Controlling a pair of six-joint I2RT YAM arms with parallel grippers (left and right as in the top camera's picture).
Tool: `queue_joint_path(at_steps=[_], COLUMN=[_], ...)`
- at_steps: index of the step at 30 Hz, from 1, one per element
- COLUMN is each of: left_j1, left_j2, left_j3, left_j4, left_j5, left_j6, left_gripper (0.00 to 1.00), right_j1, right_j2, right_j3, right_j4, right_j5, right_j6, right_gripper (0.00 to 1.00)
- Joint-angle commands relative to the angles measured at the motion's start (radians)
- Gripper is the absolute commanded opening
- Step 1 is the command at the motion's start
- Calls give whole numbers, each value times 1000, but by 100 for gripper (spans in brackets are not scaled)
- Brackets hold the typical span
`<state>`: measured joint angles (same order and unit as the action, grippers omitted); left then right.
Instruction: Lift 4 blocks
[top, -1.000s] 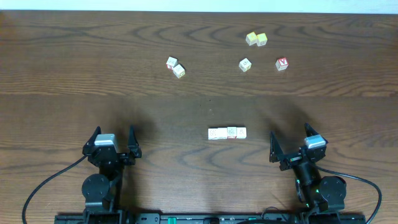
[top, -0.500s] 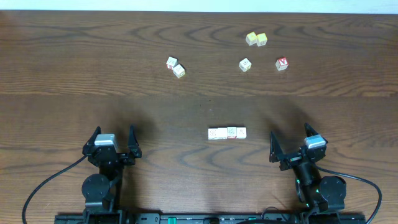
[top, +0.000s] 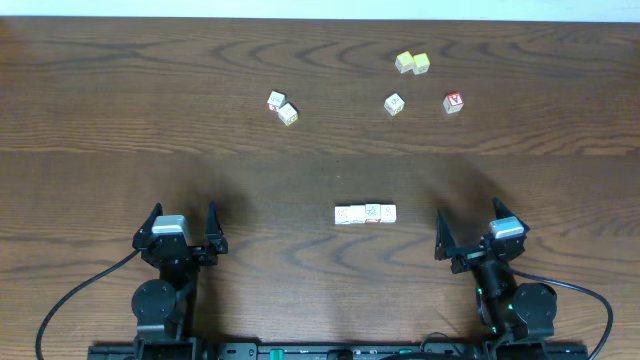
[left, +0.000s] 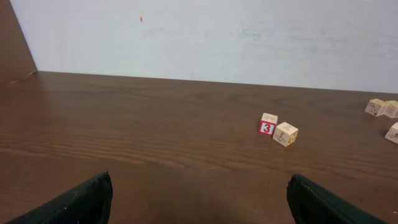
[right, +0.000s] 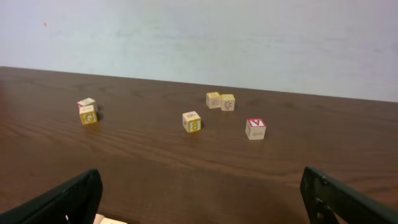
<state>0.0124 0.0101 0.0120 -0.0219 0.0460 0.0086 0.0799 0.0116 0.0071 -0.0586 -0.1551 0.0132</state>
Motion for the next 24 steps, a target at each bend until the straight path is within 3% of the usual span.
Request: queue_joint_path(at_steps=[1, 6, 24], left_j1=[4, 4, 4], left_j2=[-6, -6, -6], left_j3=[-8, -8, -8], left_j4=[-51, -51, -51], left_j5=[-32, -32, -32], left_j6=[21, 21, 21], left_gripper=[90, 90, 90], right_j1=[6, 6, 6], right_j2=[-7, -7, -7], right_j3=[-2, 0, 0], right_j4=[-8, -21, -19], right_j5=[22, 158, 150], right_j6=[-16, 141, 117], right_gripper=[99, 99, 99])
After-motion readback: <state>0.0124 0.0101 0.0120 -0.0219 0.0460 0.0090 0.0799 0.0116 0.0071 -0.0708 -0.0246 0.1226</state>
